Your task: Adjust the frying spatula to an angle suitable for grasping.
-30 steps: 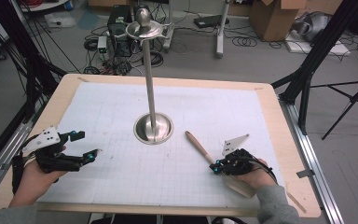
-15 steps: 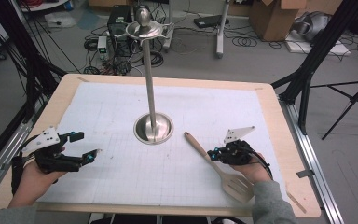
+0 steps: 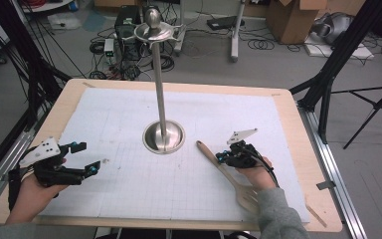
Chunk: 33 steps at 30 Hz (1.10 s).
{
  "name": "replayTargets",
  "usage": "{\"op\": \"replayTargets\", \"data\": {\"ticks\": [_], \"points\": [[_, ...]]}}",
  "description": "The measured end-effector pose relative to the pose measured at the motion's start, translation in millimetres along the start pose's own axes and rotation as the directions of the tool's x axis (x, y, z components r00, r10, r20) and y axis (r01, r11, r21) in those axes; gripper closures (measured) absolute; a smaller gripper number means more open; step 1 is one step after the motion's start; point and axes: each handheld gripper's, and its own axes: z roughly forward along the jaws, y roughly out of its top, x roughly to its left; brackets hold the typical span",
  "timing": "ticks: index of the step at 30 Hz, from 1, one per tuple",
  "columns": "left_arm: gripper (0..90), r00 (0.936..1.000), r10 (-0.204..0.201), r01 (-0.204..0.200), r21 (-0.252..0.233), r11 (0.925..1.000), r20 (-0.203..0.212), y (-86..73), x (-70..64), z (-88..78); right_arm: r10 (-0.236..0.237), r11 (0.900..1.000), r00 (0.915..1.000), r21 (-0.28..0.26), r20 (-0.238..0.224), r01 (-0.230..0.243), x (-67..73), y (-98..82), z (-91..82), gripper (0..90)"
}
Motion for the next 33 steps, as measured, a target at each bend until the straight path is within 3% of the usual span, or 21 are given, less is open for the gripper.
{"op": "replayTargets", "data": {"ticks": [4,10,19,28,33], "points": [[12.9,1.0,-0.002,0.002,0.003,1.0,-0.001,-1.0,0.1,-0.2,-0.004,1.0,1.0,0.021,-0.008,0.004,-1.7,-1.2,4.4,89.5],[12.9,1.0,-0.002,0.002,0.012,0.9999,0.0,-2.1,0.0,1.1,0.0,1.0,0.999,0.01,-0.045,0.001,-1.5,-1.0,5.3,89.6],[12.9,1.0,-0.007,0.007,0.008,0.9999,-0.006,-2.9,0.2,-1.0,-0.067,0.997,0.9956,0.022,-0.066,0.069,6.0,3.8,9.9,89.8],[12.9,0.9999,-0.005,0.005,0.009,0.9999,-0.013,-3.7,0.6,-4.1,-0.131,0.99,0.986,0.046,-0.102,0.137,13.4,9.4,16.1,89.8],[12.9,0.9999,-0.004,0.004,0.01,0.9999,-0.014,-3.7,0.7,-4.1,-0.14,0.989,0.9857,0.034,-0.094,0.144,15.5,11.5,15.9,89.7]]}}
